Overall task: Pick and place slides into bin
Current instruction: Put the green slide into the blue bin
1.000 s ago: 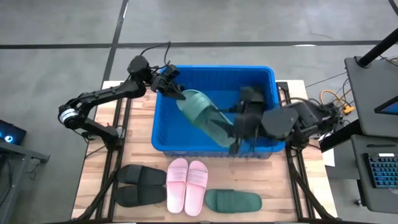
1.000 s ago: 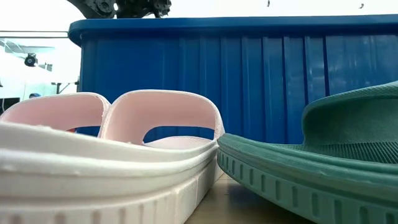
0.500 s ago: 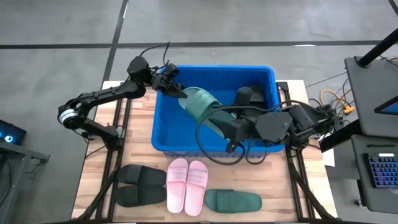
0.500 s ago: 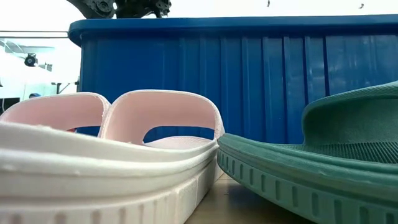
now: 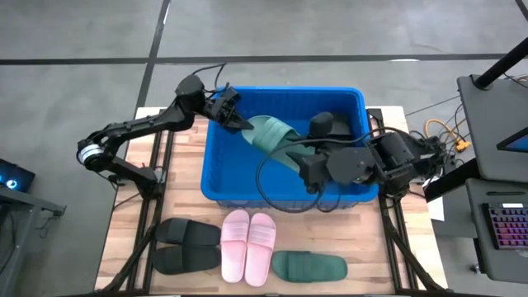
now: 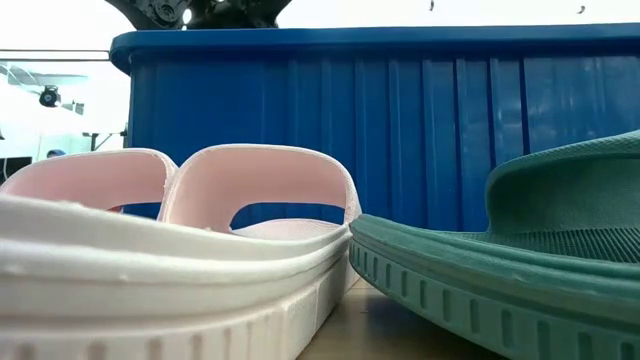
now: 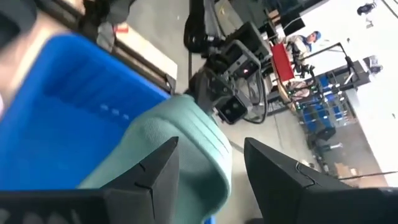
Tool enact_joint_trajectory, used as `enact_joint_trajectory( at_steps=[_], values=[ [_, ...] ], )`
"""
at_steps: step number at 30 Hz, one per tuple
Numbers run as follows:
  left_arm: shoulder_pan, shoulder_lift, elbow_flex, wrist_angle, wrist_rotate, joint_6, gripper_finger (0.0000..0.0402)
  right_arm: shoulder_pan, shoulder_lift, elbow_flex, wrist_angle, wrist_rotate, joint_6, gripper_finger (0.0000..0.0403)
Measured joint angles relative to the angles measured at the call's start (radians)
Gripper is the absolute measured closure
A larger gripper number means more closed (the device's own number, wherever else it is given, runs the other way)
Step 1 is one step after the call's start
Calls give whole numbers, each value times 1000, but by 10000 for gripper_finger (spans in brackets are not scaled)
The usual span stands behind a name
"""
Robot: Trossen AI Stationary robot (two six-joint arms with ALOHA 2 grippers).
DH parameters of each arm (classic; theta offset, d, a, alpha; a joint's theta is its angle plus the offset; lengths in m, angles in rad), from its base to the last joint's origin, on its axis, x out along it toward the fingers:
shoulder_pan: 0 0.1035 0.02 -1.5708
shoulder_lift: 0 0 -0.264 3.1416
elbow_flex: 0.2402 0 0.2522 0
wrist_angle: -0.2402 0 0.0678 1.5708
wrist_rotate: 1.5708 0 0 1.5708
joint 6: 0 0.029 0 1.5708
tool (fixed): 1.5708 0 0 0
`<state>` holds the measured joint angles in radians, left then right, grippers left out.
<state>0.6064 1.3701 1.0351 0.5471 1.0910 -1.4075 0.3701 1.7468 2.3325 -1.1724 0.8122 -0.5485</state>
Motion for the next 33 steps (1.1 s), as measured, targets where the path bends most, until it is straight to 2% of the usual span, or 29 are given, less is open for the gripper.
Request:
enact_joint_trajectory(
  at_steps=[4,9,14,25,33],
  values=[
    [0,0,-3,-31,-12,-1,382,-22,-1,0,-47,-7,-28,232],
    [0,0,-4,-67,-36,-3,382,-51,-1,0,-92,-75,-42,232],
    [0,0,-3,-69,-27,-27,382,-58,3,-8,-111,-81,-50,236],
    [-1,0,-2,-70,-19,-57,383,-75,5,-62,-76,-83,-154,249],
    [-11,-1,0,-68,-4,-53,383,-101,7,-121,10,-140,-235,253]
  ],
)
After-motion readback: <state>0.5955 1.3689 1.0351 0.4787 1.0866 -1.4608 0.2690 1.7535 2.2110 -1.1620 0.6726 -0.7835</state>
